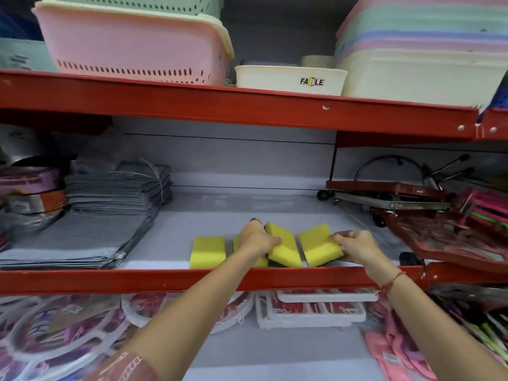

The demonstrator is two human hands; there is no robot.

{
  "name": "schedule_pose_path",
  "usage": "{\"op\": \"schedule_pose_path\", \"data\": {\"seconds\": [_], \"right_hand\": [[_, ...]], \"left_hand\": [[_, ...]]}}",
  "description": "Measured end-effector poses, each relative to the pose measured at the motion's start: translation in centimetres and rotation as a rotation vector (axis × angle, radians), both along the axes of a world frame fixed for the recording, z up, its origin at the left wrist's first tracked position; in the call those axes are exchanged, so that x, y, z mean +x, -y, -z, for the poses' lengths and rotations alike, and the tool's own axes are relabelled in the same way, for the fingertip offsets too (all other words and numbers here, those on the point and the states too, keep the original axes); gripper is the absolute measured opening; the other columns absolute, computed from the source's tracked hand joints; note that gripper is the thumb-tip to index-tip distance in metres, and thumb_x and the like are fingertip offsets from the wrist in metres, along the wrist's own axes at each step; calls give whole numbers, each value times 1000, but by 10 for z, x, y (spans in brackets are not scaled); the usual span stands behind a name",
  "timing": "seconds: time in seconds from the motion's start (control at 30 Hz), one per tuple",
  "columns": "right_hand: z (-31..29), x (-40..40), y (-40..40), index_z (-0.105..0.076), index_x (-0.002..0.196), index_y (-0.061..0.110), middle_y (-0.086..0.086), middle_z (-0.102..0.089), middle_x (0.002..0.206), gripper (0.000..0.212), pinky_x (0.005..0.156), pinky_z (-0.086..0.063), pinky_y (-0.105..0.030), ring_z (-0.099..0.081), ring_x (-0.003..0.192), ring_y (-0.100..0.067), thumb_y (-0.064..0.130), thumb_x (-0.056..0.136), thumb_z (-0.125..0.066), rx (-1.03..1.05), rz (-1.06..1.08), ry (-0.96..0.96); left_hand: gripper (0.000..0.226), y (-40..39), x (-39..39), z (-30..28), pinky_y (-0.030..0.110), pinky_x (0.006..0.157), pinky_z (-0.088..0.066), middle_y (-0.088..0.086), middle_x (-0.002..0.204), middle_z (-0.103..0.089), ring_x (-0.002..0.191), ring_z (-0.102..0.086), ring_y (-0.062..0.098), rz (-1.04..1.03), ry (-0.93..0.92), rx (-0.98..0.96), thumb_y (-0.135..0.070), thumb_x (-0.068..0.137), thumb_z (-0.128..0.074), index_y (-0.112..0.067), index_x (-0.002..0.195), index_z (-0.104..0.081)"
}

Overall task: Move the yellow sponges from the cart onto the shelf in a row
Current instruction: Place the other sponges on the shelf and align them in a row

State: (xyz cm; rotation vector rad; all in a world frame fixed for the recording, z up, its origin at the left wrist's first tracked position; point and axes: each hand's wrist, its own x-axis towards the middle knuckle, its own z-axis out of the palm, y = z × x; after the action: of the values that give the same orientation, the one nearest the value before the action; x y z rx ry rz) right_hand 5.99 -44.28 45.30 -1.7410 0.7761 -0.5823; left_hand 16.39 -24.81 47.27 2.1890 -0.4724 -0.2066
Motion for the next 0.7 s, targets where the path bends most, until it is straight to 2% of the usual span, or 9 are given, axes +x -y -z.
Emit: {"op": "schedule_pose_path", "data": {"seconds": [0.07, 0.17, 0.27, 0.47, 0.6, 0.7], "right_hand": [[1, 0, 1, -71, 89, 2, -13, -64, 74, 21, 80, -55, -47, -62, 79, -31, 20, 78, -73, -128, 46, -93], [-4, -1, -8, -69, 109, 5, -15, -71, 105, 37, 91, -51, -39, -64, 102, -31, 27, 80, -69, -303, 85, -234], [-11, 4, -28, -63, 121, 8, -11, -65, 126, 41, 100, -45, -35, -57, 119, -29, 27, 85, -61, -488, 47, -232], [-16, 37, -89, -45, 138, 13, -5, -44, 148, 47, 112, -29, -29, -38, 137, -21, 31, 95, -45, -791, -278, -136], [-6, 66, -128, -28, 147, 7, -8, -20, 159, 50, 120, -10, -31, -10, 149, -18, 28, 101, -31, -927, -561, -262], [5, 80, -146, -28, 145, 1, -16, -18, 158, 50, 122, -12, -33, -11, 149, -23, 24, 101, -27, -947, -632, -364]], "left_hand": [[61, 5, 2, 1, 35, 95, -46, 11, 132, -58, 121, -55, 30, 7, 77, 104, -40, 78, -71, -6, 126, -50], [55, 3, 4, 0, 36, 96, -46, 14, 128, -61, 121, -55, 31, 16, 182, 176, -38, 78, -71, -5, 120, -57], [53, -8, 12, -2, 35, 99, -47, 12, 124, -65, 119, -56, 29, 24, 234, 180, -37, 77, -71, -6, 119, -59], [48, -60, 33, 1, 34, 108, -37, 9, 141, -55, 134, -46, 28, 66, 340, 234, -31, 93, -52, -8, 136, -50], [47, -91, 47, 15, 34, 112, -33, 8, 149, -45, 138, -40, 27, 104, 346, 318, -29, 98, -40, -10, 141, -43], [50, -103, 50, 22, 36, 116, -26, 11, 156, -33, 146, -27, 26, 154, 341, 391, -27, 101, -33, -6, 146, -34]]}}
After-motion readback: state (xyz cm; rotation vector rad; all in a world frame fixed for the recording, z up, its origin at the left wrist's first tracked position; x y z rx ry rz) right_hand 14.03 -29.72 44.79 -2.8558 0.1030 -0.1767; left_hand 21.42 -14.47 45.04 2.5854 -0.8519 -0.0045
